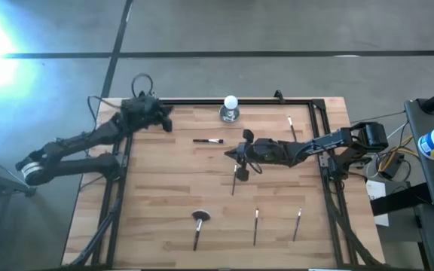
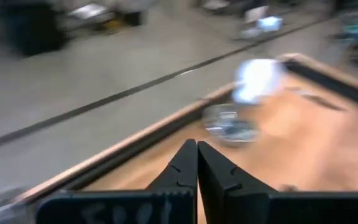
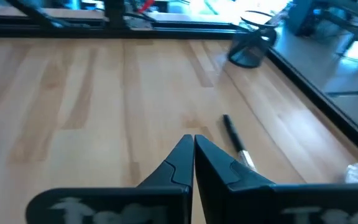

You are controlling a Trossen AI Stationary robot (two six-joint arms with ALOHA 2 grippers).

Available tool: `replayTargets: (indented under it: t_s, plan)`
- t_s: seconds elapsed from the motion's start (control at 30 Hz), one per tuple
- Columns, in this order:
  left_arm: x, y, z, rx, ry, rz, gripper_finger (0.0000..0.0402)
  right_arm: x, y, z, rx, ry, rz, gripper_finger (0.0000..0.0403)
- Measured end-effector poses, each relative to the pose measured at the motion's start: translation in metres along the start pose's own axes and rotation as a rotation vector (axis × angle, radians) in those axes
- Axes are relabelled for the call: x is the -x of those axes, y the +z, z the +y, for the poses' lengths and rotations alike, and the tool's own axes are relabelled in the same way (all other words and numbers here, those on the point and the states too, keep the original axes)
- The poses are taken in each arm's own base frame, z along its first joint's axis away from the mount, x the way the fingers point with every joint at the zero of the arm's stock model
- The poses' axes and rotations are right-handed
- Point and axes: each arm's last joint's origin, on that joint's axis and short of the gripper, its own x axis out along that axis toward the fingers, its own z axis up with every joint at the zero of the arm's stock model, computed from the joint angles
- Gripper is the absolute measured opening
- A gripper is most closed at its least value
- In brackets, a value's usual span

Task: Put items in baskets/containers
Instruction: Put the black eyeshadow brush into the black brush holder

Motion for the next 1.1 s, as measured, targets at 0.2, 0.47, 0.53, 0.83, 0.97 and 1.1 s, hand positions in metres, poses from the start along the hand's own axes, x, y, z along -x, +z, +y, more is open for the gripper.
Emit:
replayTargets:
  t_s: [0.2, 0.47, 0.53, 0.83, 0.97, 1.1]
  plan:
    - [0.002, -0.038, -0.032, -0.057, -0.366, -0.187, 0.0001, 0.000, 0.001, -0.002, -0.004, -0.077, -0.014, 0.0008]
    - [0.016, -0.080, -0.040, -0.036, -0.511, -0.242, 0.0000, 0.021, 0.018, 0.004, -0.139, -0.081, 0.053, 0.0008]
    - [0.016, -0.086, -0.038, -0.020, -0.505, -0.218, 0.0000, 0.032, 0.020, 0.007, -0.195, -0.118, 0.103, 0.0008]
    - [0.019, -0.098, -0.034, -0.034, -0.492, -0.180, 0.0000, 0.066, 0.010, 0.033, -0.567, -0.269, 0.328, 0.0008]
    - [0.019, -0.099, -0.034, -0.033, -0.490, -0.176, 0.0000, 0.070, -0.007, 0.042, -0.725, -0.370, 0.438, 0.0008]
    - [0.019, -0.099, -0.034, -0.033, -0.489, -0.175, 0.0000, 0.063, -0.017, 0.045, -0.859, -0.442, 0.462, 0.0012]
